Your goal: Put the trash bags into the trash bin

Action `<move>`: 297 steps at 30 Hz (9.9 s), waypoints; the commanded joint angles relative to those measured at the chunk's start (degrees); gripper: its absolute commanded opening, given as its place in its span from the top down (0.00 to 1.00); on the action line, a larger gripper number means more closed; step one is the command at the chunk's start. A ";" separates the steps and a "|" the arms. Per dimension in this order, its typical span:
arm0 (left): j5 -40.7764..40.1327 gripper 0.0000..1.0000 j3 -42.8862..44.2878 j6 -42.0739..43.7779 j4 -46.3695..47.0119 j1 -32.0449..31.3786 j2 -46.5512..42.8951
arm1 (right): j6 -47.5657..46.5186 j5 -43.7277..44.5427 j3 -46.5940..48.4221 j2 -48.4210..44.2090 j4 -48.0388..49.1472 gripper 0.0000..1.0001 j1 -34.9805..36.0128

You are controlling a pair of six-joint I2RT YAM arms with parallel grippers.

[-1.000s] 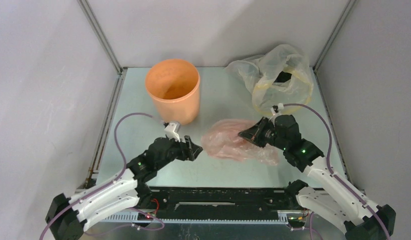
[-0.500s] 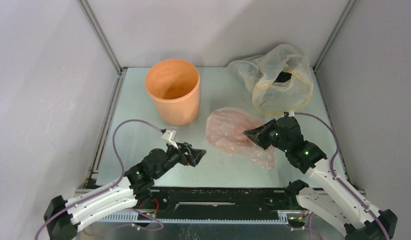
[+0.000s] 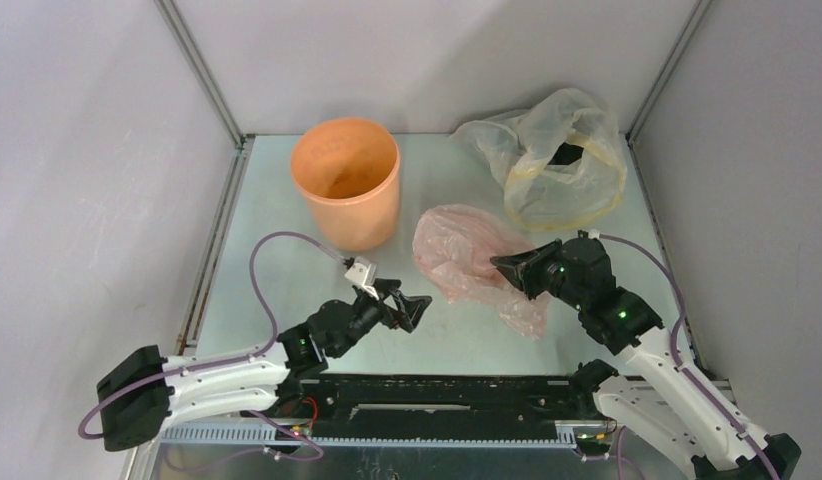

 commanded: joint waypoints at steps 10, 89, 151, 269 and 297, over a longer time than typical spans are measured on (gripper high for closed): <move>-3.33 0.00 4.40 5.44 15.19 -1.35 7.51 | 5.58 0.44 2.24 0.31 4.32 1.00 2.19; -2.48 1.00 20.58 0.83 -47.86 23.64 1.84 | -59.31 9.26 -5.86 6.94 1.86 0.29 -2.93; 5.43 0.09 34.21 -2.49 -63.21 18.07 -10.28 | -59.40 16.45 1.84 17.48 3.43 1.00 14.85; 18.94 1.00 24.28 -2.59 -43.05 15.21 7.75 | -20.72 13.38 -36.08 -15.76 32.43 0.44 -3.65; 24.78 1.00 23.78 -3.07 -39.79 15.24 10.49 | -16.75 16.20 -35.16 7.09 58.39 0.39 -6.65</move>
